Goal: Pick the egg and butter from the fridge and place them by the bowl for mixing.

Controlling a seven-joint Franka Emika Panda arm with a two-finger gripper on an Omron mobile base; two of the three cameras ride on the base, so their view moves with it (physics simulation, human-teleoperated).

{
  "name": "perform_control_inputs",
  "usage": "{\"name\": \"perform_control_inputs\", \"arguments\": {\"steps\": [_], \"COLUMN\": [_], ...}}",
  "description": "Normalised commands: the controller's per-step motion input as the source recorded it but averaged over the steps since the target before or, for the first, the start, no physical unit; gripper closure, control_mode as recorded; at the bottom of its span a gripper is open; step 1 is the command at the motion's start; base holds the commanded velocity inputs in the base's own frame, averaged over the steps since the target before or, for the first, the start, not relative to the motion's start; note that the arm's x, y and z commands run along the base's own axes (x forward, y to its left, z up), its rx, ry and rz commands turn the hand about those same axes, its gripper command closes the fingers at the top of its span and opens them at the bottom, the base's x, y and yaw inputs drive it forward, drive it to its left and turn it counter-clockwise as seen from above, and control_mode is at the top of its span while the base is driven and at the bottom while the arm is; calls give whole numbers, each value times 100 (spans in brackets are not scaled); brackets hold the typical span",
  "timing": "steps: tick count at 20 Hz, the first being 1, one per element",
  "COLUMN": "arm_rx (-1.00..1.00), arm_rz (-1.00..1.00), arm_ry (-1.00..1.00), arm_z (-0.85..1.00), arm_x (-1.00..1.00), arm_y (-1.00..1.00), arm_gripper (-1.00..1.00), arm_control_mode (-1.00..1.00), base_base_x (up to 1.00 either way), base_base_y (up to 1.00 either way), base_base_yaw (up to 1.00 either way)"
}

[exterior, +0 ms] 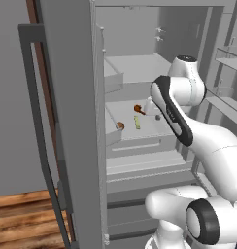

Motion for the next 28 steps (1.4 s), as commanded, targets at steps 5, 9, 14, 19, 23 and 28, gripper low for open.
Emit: {"name": "perform_control_inputs", "arguments": {"steps": [5, 9, 14, 19, 23, 28], "arm_rx": [0, -7, -6, 0, 0, 0], "arm_rz": [-5, -17, -6, -1, 0, 0], "arm_ry": [9, 3, -9, -30, -19, 2], "arm_z": [-28, -68, -34, -57, -9, 0], "arm_x": [0, 6, 29, 34, 64, 70], "arm_y": [2, 7, 0, 0, 0, 0], "arm_gripper": [-100, -100, -100, -100, -100, -100], "arm_control_mode": [-100, -100, -100, -100, -100, -100], "base_base_x": [0, 0, 0, 0, 0, 0], "base_base_y": [0, 0, 0, 0, 0, 0], "base_base_yaw": [0, 0, 0, 0, 0, 0]}}
